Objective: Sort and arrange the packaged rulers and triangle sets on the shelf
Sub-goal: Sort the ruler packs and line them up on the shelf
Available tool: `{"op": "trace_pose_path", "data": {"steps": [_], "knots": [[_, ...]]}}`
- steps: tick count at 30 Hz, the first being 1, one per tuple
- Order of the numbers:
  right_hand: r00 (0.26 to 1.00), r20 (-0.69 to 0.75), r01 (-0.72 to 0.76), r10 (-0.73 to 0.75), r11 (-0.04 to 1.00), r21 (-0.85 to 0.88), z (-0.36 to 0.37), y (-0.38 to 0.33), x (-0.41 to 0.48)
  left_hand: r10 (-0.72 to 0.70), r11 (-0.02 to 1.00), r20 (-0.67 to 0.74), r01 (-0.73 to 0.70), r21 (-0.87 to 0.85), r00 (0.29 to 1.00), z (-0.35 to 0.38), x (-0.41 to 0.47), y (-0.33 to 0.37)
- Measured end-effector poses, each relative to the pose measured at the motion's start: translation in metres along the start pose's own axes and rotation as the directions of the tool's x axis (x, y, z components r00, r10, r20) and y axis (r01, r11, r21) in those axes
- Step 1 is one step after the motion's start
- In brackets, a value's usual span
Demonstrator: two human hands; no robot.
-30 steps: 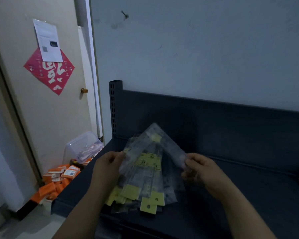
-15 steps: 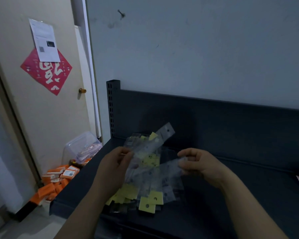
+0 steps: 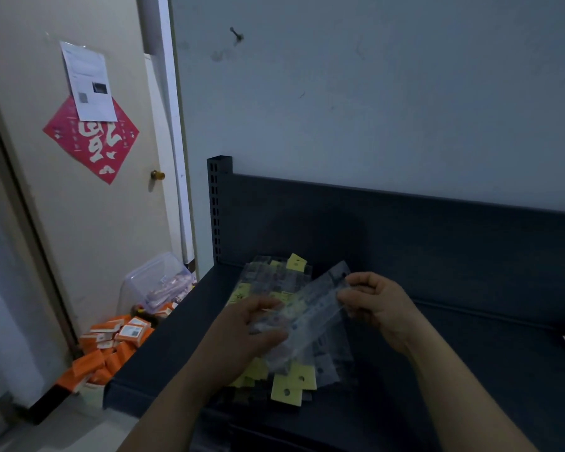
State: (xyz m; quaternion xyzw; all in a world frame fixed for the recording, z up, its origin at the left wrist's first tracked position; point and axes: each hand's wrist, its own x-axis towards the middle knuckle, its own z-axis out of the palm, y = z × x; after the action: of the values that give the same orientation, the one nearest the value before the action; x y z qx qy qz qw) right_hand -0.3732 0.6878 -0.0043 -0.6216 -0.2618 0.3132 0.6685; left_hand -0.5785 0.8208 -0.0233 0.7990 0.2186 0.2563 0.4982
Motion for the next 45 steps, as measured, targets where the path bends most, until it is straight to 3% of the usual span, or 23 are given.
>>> {"op": "trace_pose_path", "data": {"steps": [6,11,17,20,22,24,26,29,34,37,41,45], "knots": [[0.983,-0.181,0.005,0.036,0.975,0.222,-0.005,0.005,0.003,-0.057,0.99,-0.053,0.05,-0.134,0.997,-0.007,0.0,-0.008],[0.985,0.138,-0.119,0.108,0.99,0.08,0.019,0.007,-0.008,-0.052,0.994,-0.069,0.045,-0.104,0.996,0.002,0.003,-0.005],[0.987,0.143,-0.087,0.078,0.994,0.064,0.036,0.005,-0.001,-0.109,0.993,0.149,0.113,-0.021,0.983,0.01,0.007,0.001],[0.98,0.186,-0.09,0.075,0.993,0.076,0.041,0.005,-0.002,-0.164,0.977,0.209,0.188,-0.099,0.964,0.01,0.01,0.002],[0.996,0.08,-0.03,0.028,0.999,0.016,0.037,0.007,0.002,-0.176,0.957,0.162,0.207,-0.201,0.971,0.007,0.011,0.001],[0.991,-0.127,0.019,-0.051,0.97,-0.241,0.025,0.014,0.008,-0.205,0.916,0.071,0.217,-0.337,0.976,0.001,0.012,0.0],[0.97,-0.218,-0.032,-0.104,0.84,-0.541,0.013,0.023,0.01,-0.235,0.914,-0.047,0.204,-0.352,0.971,-0.009,0.013,0.0],[0.983,-0.181,-0.12,-0.027,0.649,-0.751,0.011,0.037,0.009,-0.269,0.932,-0.171,0.212,-0.293,0.948,-0.017,0.017,-0.008],[0.986,-0.162,-0.122,-0.023,0.558,-0.821,0.023,0.04,0.01,-0.301,0.933,-0.139,0.261,-0.248,0.943,-0.013,0.02,-0.015],[0.985,-0.123,-0.021,-0.118,0.629,-0.777,0.036,0.038,0.009,-0.3,0.931,-0.14,0.258,-0.258,0.944,-0.015,0.022,-0.016],[0.997,-0.071,-0.041,-0.018,0.671,-0.741,0.056,0.036,0.011,-0.286,0.931,-0.174,0.23,-0.283,0.942,-0.018,0.021,-0.015],[0.995,-0.094,-0.077,0.01,0.675,-0.734,0.064,0.036,0.016,-0.241,0.97,-0.286,0.221,-0.1,0.927,-0.028,0.02,-0.019]]}}
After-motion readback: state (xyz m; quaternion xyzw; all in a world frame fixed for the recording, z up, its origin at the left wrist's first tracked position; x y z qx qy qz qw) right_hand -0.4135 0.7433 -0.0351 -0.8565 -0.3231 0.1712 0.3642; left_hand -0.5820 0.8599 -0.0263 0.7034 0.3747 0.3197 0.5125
